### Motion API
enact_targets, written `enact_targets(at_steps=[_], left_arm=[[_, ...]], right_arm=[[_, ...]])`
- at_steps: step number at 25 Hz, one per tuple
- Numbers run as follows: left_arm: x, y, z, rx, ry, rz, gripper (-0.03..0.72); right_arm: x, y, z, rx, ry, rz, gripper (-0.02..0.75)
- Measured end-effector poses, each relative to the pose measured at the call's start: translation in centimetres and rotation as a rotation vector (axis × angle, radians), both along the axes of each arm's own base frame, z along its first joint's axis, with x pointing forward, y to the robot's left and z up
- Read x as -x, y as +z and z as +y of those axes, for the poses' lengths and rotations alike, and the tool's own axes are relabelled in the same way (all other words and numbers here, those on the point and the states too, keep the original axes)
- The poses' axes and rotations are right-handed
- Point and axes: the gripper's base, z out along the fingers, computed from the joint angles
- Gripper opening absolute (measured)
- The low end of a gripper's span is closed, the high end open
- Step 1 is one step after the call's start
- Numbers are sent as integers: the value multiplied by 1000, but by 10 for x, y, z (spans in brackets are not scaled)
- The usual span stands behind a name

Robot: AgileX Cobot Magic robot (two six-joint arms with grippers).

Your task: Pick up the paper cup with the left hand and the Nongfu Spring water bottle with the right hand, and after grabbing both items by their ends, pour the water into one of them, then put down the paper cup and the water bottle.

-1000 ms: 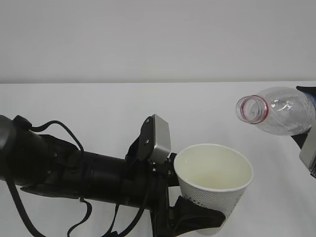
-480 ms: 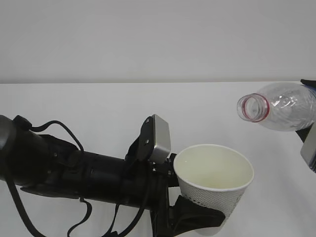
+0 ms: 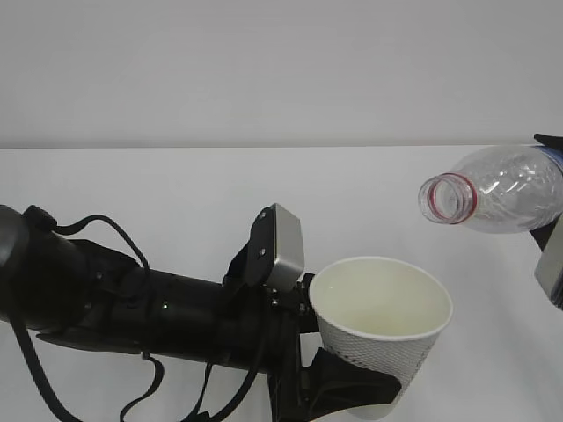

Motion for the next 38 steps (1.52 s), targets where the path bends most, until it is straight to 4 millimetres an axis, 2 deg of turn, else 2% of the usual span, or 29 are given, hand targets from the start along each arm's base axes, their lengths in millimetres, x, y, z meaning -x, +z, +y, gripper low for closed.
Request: enact_targets(at_steps=[38], left_arm=[[0,0,0,-1,-2,-1,526]], right_arm=[[-9,0,-1,90,2,-108,503]])
